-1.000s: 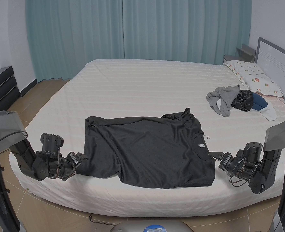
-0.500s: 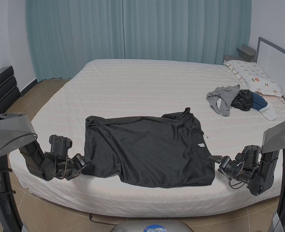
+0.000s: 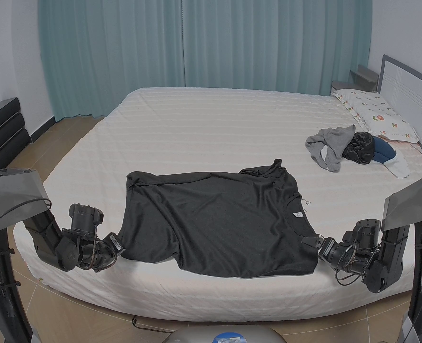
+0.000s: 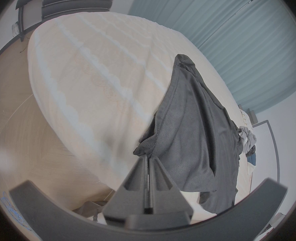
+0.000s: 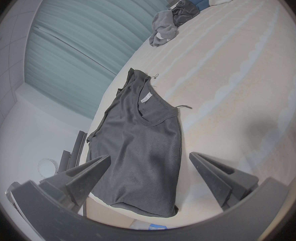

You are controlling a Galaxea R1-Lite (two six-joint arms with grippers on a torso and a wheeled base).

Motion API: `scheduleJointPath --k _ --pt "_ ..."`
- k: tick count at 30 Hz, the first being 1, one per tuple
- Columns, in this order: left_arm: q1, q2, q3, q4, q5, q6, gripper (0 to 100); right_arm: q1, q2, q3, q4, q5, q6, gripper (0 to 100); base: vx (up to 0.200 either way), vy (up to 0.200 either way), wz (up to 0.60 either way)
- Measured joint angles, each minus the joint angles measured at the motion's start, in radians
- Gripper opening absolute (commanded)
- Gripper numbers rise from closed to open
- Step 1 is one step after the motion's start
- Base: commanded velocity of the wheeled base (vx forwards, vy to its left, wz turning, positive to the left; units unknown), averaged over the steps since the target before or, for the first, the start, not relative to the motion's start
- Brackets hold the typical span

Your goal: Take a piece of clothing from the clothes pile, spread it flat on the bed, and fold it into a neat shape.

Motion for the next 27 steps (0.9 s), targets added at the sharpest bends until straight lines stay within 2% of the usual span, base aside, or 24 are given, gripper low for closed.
scheduleJointPath --k 6,7,20,27 --pt "0.003 -0.034 0.011 -0.001 0.001 0.004 0 0.004 0.026 -0.020 0.005 0.000 -0.013 100 0.000 0.000 0.00" --pt "0.005 -0.036 0.012 0.000 0.001 0.004 0 0.005 0.030 -0.024 0.005 0.000 -0.014 0 0.000 0.000 0.00" --pt "0.030 -0.047 0.003 -0.001 0.001 0.005 0 -0.014 0.034 -0.115 -0.007 -0.009 -0.017 0 0.000 0.000 0.00" --pt "0.042 -0.047 -0.001 -0.005 0.000 0.005 0 -0.028 0.024 -0.245 0.039 -0.011 -0.017 0 0.000 0.000 0.00"
